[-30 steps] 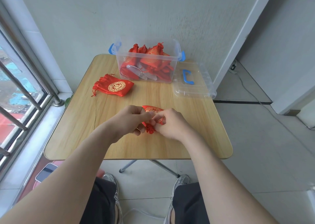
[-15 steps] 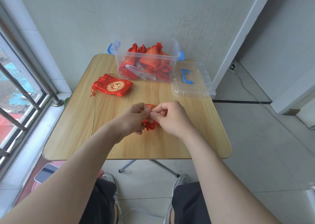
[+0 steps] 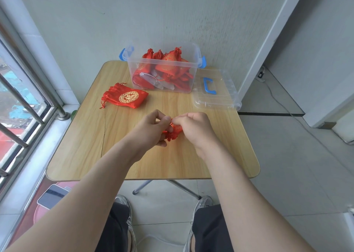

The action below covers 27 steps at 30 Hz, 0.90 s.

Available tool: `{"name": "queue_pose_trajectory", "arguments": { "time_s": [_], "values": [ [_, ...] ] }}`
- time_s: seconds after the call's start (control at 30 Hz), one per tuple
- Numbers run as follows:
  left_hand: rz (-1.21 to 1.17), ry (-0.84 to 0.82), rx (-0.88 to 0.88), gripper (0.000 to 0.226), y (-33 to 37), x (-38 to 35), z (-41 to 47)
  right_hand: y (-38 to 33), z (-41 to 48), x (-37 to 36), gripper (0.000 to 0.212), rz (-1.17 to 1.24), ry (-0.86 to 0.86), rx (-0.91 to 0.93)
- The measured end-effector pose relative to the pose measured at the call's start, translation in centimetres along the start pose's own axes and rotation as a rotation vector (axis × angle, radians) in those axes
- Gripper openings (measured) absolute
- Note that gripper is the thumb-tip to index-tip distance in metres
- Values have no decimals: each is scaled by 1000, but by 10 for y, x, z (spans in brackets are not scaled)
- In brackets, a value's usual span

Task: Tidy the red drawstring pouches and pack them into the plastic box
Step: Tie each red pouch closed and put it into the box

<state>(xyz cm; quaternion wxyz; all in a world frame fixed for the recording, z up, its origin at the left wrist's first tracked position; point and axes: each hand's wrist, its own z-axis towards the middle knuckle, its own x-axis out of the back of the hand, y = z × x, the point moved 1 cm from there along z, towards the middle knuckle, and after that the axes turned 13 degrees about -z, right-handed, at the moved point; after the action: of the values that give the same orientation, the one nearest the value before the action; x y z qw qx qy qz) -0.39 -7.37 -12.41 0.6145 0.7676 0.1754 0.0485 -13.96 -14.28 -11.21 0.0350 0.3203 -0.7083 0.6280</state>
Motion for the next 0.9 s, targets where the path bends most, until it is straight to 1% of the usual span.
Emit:
{"name": "queue_pose_trajectory", "arguments": {
  "time_s": [0.13,0.27,0.37,0.43,0.5,0.57,0.63,0.7,0.77,0.9],
  "values": [
    [-30,-2,-3,15,2,2,-1,-2,-2,-3,18,-42,-78,7],
    [-44,28,48,15,7,5,-3,1,1,-2,17,-101,-85,11],
    [0,31,39,12,8,7,-5,1,0,2,21,-108,-85,22],
    [45,40,22,12,9,7,-6,2,1,5,23,-143,-63,60],
    [82,53,6,13,9,7,-7,3,3,7,25,-152,13,119],
    [146,55,-17,15,10,7,-8,1,3,8,28,-130,49,172],
    [274,35,-58,17,9,8,-9,-1,-1,9,27,-136,-9,245],
    [452,-9,-104,18,8,8,-10,-1,-3,9,30,-146,-76,303],
    [578,-61,-131,19,8,8,-11,-1,-5,10,28,-178,-97,324],
    [670,-147,-170,22,10,5,-15,1,-3,13,19,-197,-103,318]
  ]
}}
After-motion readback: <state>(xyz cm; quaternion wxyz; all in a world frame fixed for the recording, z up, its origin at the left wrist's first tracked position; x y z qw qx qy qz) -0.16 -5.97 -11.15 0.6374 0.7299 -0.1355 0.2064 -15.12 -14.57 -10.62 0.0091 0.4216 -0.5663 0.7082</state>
